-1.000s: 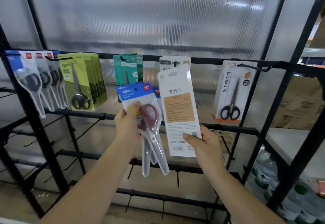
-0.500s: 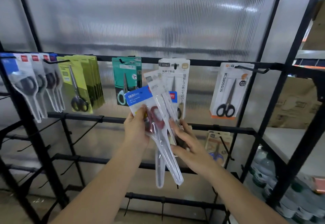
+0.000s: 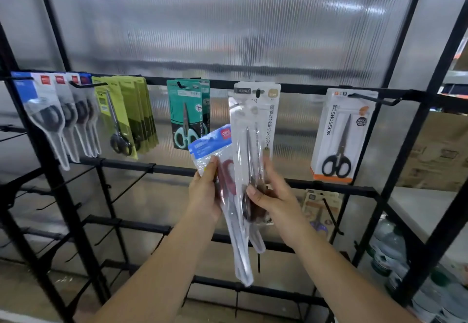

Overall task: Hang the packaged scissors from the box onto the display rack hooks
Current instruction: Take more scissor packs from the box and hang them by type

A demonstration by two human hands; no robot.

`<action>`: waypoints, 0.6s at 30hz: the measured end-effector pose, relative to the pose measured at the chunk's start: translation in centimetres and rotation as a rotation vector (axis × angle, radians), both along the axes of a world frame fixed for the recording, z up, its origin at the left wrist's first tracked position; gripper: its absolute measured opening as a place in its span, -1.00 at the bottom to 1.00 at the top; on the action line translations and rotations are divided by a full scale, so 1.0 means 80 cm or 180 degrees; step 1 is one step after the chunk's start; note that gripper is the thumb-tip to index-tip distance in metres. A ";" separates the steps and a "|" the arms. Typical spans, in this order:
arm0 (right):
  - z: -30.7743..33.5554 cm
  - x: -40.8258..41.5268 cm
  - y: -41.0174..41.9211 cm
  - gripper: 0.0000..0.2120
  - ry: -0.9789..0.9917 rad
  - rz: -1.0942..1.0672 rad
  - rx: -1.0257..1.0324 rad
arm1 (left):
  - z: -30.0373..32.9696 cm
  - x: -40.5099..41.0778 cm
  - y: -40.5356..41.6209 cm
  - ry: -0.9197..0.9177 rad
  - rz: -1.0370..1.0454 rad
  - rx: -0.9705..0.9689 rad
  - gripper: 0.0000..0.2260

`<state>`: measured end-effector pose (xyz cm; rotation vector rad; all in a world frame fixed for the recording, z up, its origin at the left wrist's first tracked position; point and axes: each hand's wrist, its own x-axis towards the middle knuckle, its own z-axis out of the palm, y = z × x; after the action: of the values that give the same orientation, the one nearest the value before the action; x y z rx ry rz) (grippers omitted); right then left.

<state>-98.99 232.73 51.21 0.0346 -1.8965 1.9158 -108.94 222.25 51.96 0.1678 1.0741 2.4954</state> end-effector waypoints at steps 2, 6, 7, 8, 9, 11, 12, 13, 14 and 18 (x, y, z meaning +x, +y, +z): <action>-0.004 -0.007 0.003 -0.19 0.0052 0.0017 -0.0118 | 0.001 0.003 0.000 0.0086 -0.0139 0.0041 -0.58; -0.005 -0.012 0.009 -0.42 0.0121 -0.0061 -0.0058 | -0.001 0.002 -0.008 0.0431 -0.0614 0.0148 -0.56; -0.006 -0.013 0.011 -0.43 0.0080 -0.0085 -0.0091 | -0.002 0.002 -0.012 0.0494 -0.0817 0.0183 -0.66; -0.007 -0.014 0.013 -0.44 0.0030 -0.0106 -0.0103 | -0.003 0.002 -0.015 0.0514 -0.0995 0.0189 -0.74; -0.008 -0.015 0.014 -0.44 -0.0019 -0.0121 -0.0084 | -0.005 0.001 -0.017 0.0497 -0.1106 0.0183 -0.78; -0.008 -0.017 0.013 -0.42 -0.0059 -0.0210 -0.0036 | -0.007 -0.002 -0.020 0.0417 -0.1035 0.0075 -0.76; -0.009 -0.018 0.014 -0.41 -0.0061 -0.0311 0.0022 | -0.008 -0.002 -0.020 0.0361 -0.0873 0.0016 -0.72; -0.009 -0.019 0.014 -0.40 -0.0072 -0.0429 0.0084 | -0.010 -0.002 -0.019 0.0294 -0.0664 -0.0016 -0.69; -0.008 -0.019 0.013 -0.39 -0.0089 -0.0539 0.0142 | -0.013 -0.002 -0.018 0.0249 -0.0481 0.0003 -0.67; -0.014 -0.017 0.011 -0.36 -0.0020 -0.0878 0.0446 | -0.019 -0.004 -0.019 0.0354 -0.0056 0.0040 -0.94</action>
<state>-100.32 233.63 50.08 -0.1811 -1.9241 1.6019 -109.24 220.69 50.41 0.3217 1.0957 2.5029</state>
